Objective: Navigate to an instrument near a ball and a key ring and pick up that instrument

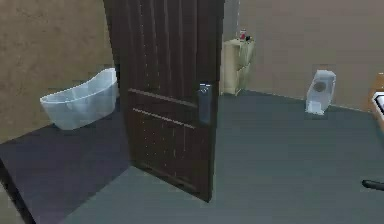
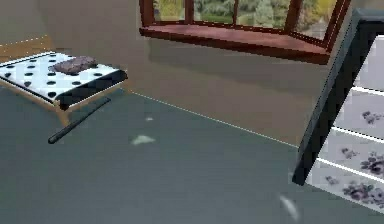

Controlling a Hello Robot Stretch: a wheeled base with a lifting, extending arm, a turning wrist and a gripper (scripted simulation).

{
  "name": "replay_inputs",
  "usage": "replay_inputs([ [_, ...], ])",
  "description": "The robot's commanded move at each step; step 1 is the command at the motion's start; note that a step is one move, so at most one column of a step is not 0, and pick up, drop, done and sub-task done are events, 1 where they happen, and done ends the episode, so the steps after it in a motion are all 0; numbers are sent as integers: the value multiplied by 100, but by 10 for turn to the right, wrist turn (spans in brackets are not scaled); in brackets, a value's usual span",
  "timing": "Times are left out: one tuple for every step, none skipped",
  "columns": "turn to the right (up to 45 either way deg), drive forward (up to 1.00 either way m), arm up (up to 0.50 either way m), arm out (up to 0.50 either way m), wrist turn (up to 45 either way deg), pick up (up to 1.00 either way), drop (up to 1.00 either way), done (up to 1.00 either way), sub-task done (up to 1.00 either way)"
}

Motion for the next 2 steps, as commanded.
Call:
replay_inputs([
  [450, 0, 0, 0, 0, 0, 0, 0, 0],
  [90, 0, 0, 0, 0, 0, 0, 0, 0],
])
